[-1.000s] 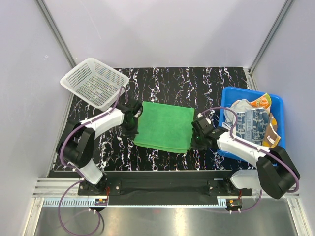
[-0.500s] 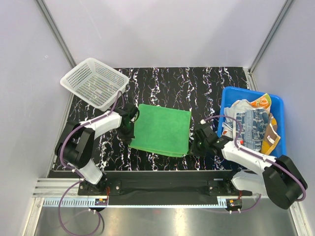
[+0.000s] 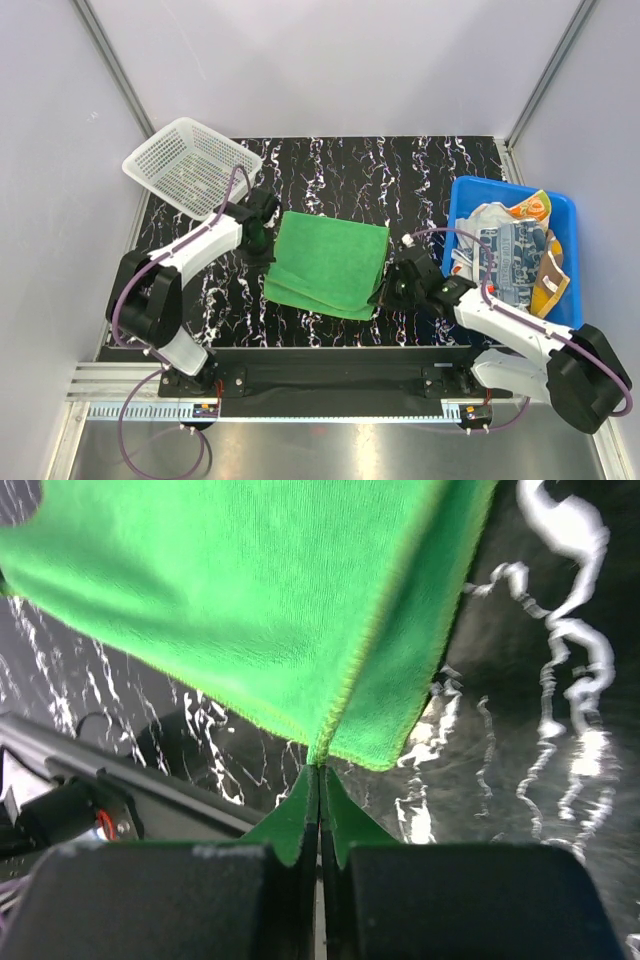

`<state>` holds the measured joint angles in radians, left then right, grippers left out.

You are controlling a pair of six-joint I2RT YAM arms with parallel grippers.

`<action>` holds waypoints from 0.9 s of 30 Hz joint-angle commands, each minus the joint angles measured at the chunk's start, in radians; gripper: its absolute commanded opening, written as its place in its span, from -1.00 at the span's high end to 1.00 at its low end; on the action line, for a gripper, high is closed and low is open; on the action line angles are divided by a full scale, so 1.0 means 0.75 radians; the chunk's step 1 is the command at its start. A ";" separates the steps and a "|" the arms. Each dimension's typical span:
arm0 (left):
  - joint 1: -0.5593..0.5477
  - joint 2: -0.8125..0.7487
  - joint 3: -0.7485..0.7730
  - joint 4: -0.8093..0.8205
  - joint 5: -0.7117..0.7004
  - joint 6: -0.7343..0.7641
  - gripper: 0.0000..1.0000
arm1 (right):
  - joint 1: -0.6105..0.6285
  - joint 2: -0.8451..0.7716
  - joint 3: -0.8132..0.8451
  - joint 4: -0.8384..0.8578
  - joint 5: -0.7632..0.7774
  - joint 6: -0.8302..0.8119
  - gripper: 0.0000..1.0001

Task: Fold and stack the towels
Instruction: Fold the towel

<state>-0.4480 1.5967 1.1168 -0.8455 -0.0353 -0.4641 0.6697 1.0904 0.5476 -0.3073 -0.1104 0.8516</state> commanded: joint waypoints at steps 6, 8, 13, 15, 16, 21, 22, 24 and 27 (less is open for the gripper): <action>0.029 0.027 -0.166 0.045 -0.141 0.019 1.00 | 0.081 0.064 -0.202 0.289 -0.047 0.153 1.00; 0.033 0.051 -0.164 0.035 -0.174 0.019 1.00 | 0.079 0.064 -0.227 0.293 -0.027 0.153 1.00; 0.035 0.074 -0.155 0.019 -0.162 0.036 1.00 | 0.079 0.043 -0.272 0.256 0.008 0.186 1.00; 0.037 0.072 -0.162 0.017 -0.162 0.034 1.00 | 0.079 -0.024 -0.300 0.254 0.008 0.206 1.00; 0.037 0.074 -0.164 0.015 -0.162 0.034 1.00 | 0.079 -0.045 -0.325 0.256 0.004 0.210 1.00; 0.037 0.094 -0.149 -0.010 -0.190 0.026 1.00 | 0.085 -0.069 -0.370 0.332 -0.090 0.198 1.00; 0.035 0.098 -0.147 -0.010 -0.184 0.026 1.00 | 0.095 -0.061 -0.366 0.346 -0.104 0.198 1.00; 0.035 0.103 -0.143 -0.016 -0.162 0.030 1.00 | 0.107 -0.027 -0.360 0.373 -0.117 0.182 0.93; 0.035 0.098 -0.117 -0.053 -0.162 0.038 0.64 | 0.113 0.008 -0.301 0.326 -0.129 0.145 0.53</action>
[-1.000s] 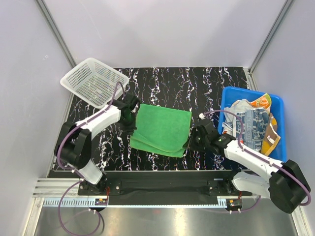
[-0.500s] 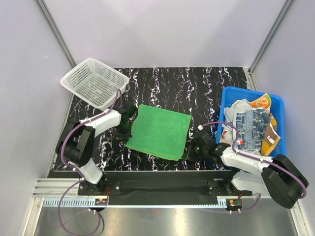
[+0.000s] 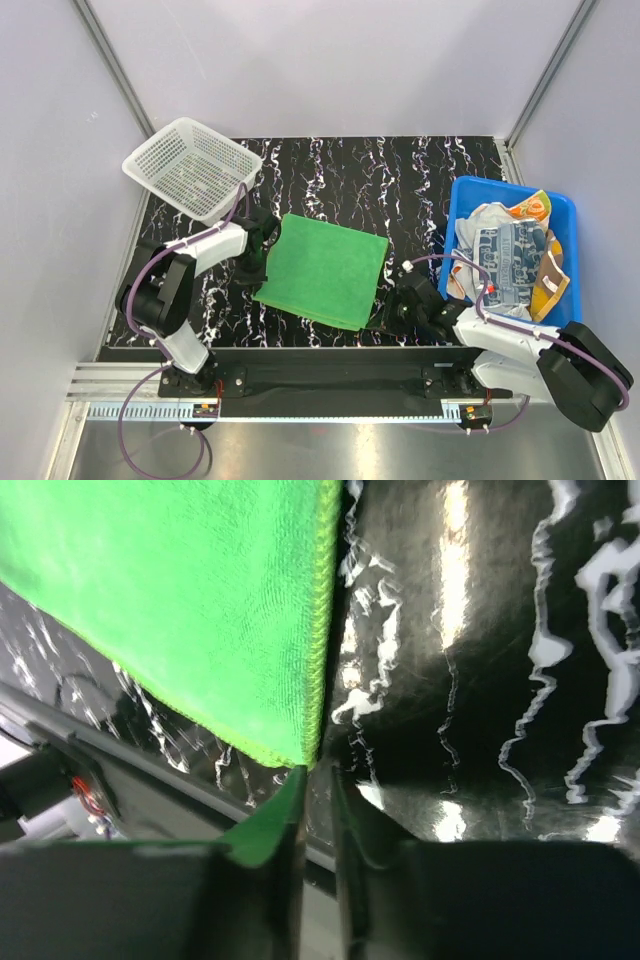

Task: Fold and stack the towels
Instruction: Fold the towel

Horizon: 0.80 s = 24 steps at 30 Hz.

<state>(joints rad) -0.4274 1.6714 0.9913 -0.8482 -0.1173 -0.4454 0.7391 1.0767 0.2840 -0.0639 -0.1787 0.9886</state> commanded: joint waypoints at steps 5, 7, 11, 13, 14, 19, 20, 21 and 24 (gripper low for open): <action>0.009 -0.054 0.183 -0.161 -0.075 0.099 0.09 | 0.021 -0.047 0.269 -0.386 0.099 -0.111 0.19; 0.007 -0.056 0.334 -0.174 -0.077 0.202 -0.01 | 0.019 -0.067 0.404 -0.479 0.166 -0.193 0.06; 0.022 0.084 0.639 -0.149 0.098 0.391 -0.07 | -0.114 0.028 0.643 -0.565 0.149 -0.456 -0.02; 0.024 0.229 0.853 -0.166 0.128 0.493 -0.06 | -0.303 0.163 0.787 -0.567 -0.060 -0.669 -0.01; 0.024 0.276 0.921 -0.154 0.146 0.536 -0.05 | -0.357 0.210 0.828 -0.547 -0.115 -0.737 -0.01; 0.103 0.479 1.173 -0.056 0.324 0.688 -0.04 | -0.570 0.652 1.228 -0.720 -0.326 -1.101 -0.01; 0.146 0.526 1.224 -0.041 0.423 0.688 -0.04 | -0.591 0.711 1.275 -0.759 -0.336 -1.128 -0.01; 0.163 0.547 1.243 -0.013 0.475 0.702 -0.04 | -0.631 0.813 1.359 -0.768 -0.383 -1.146 -0.01; 0.181 0.635 1.308 0.016 0.563 0.743 -0.08 | -0.668 0.979 1.452 -0.776 -0.418 -1.213 -0.02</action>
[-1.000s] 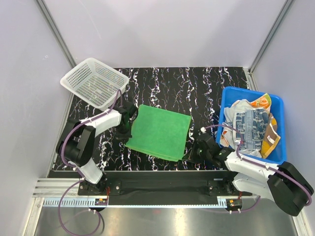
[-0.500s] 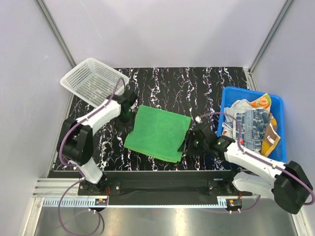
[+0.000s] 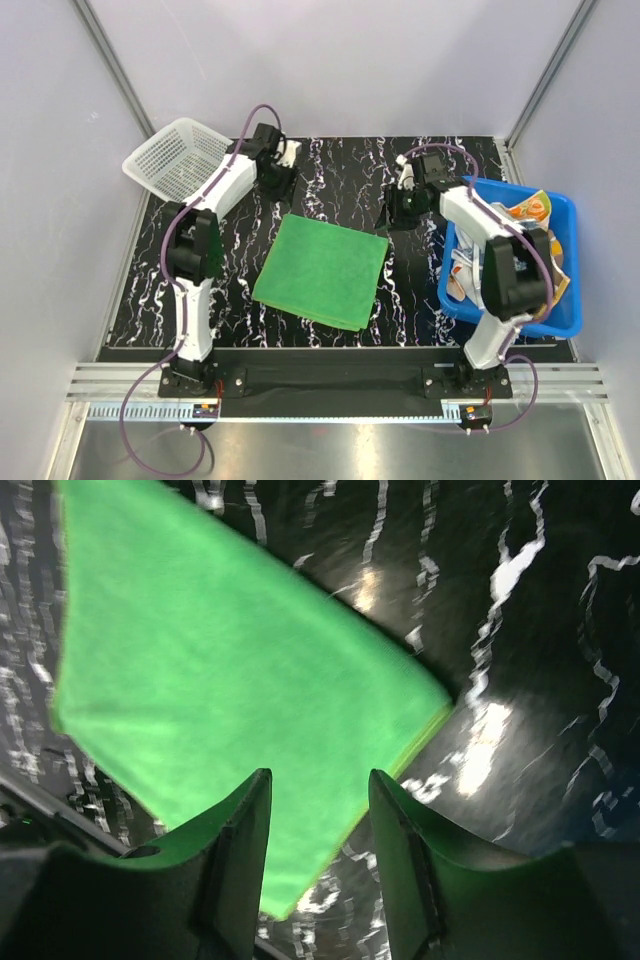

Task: Fold and stack the towels
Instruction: Fold the towel

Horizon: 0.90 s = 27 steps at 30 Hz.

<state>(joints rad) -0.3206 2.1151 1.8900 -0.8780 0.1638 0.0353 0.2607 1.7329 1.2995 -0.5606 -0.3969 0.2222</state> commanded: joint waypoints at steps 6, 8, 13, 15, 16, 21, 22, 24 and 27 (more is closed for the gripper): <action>0.041 0.280 0.302 -0.028 0.193 0.221 -0.08 | -0.086 0.440 0.417 -0.330 -0.178 -0.407 -0.02; 0.041 0.340 0.333 -0.032 0.225 0.260 -0.09 | -0.108 0.501 0.443 -0.347 -0.219 -0.449 -0.02; 0.049 0.411 0.378 -0.032 0.250 0.323 -0.11 | -0.129 0.616 0.525 -0.428 -0.248 -0.533 0.00; 0.049 0.434 0.401 -0.061 0.256 0.354 -0.11 | -0.133 0.647 0.527 -0.441 -0.274 -0.568 0.04; 0.053 0.434 0.405 -0.075 0.268 0.364 -0.10 | -0.133 0.649 0.525 -0.447 -0.289 -0.580 0.05; 0.063 0.442 0.397 -0.101 0.305 0.405 -0.01 | -0.143 0.672 0.505 -0.445 -0.299 -0.622 0.16; 0.063 0.442 0.397 -0.120 0.319 0.411 -0.01 | -0.145 0.682 0.509 -0.449 -0.305 -0.624 0.17; 0.063 0.444 0.395 -0.140 0.330 0.435 -0.01 | -0.149 0.690 0.521 -0.463 -0.332 -0.634 0.19; 0.070 0.444 0.397 -0.169 0.313 0.454 0.04 | -0.149 0.690 0.527 -0.472 -0.358 -0.642 0.23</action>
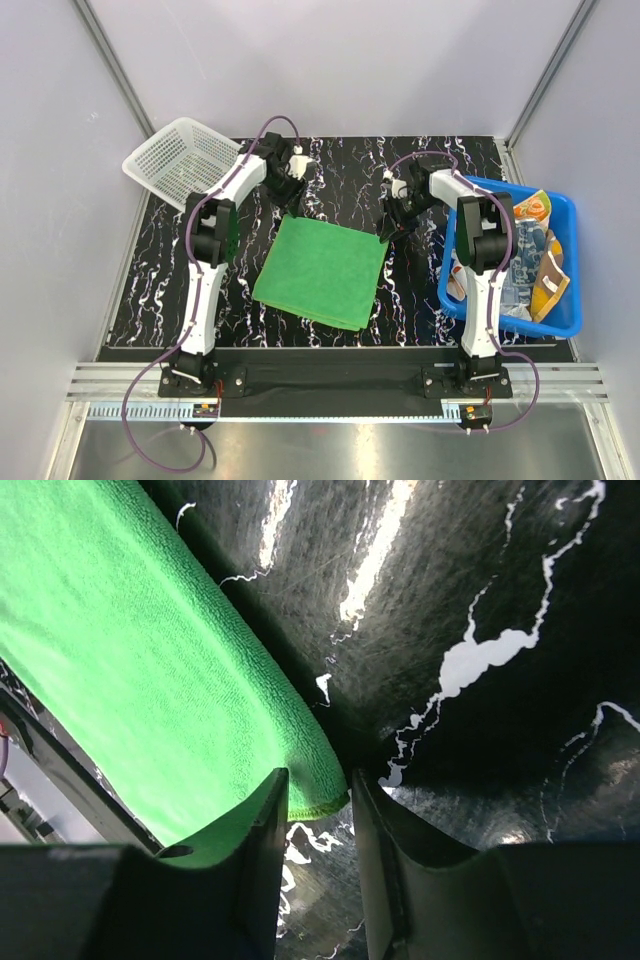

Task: Fold and stack the towels
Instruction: Fold the towel

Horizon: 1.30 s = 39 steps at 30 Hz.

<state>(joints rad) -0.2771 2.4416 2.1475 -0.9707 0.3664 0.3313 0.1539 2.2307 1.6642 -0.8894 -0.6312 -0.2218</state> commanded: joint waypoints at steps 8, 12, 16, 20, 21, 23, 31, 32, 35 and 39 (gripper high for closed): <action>0.028 0.001 0.051 -0.054 0.058 0.078 0.18 | -0.011 0.043 0.064 -0.066 -0.034 -0.062 0.32; 0.040 -0.005 0.051 -0.064 0.080 0.088 0.17 | -0.013 0.045 0.070 -0.072 -0.030 -0.064 0.35; 0.052 -0.020 0.059 -0.076 0.092 0.088 0.11 | -0.013 0.057 0.082 -0.070 -0.024 -0.058 0.63; 0.075 -0.044 0.059 -0.088 0.141 0.106 0.09 | -0.015 0.077 0.100 -0.078 0.017 -0.046 0.86; 0.079 -0.050 0.059 -0.094 0.162 0.119 0.08 | -0.015 0.079 0.100 -0.074 0.021 -0.046 0.88; 0.079 -0.051 0.059 -0.103 0.164 0.131 0.06 | -0.015 0.081 0.100 -0.068 0.034 -0.044 0.92; 0.083 -0.030 0.078 -0.097 0.152 0.125 -0.09 | -0.029 0.098 0.119 -0.078 0.062 -0.062 1.00; 0.087 -0.030 0.082 -0.097 0.158 0.123 -0.09 | -0.033 0.100 0.121 -0.076 0.066 -0.060 1.00; 0.089 -0.030 0.094 -0.086 0.203 0.123 -0.10 | -0.044 0.110 0.141 -0.080 0.062 -0.060 1.00; 0.091 -0.026 0.100 -0.090 0.236 0.141 -0.10 | -0.046 0.139 0.184 -0.111 0.066 -0.076 1.00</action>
<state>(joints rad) -0.2169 2.4416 2.1769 -1.0485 0.4896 0.4099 0.1322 2.3058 1.7561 -0.9703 -0.6373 -0.2508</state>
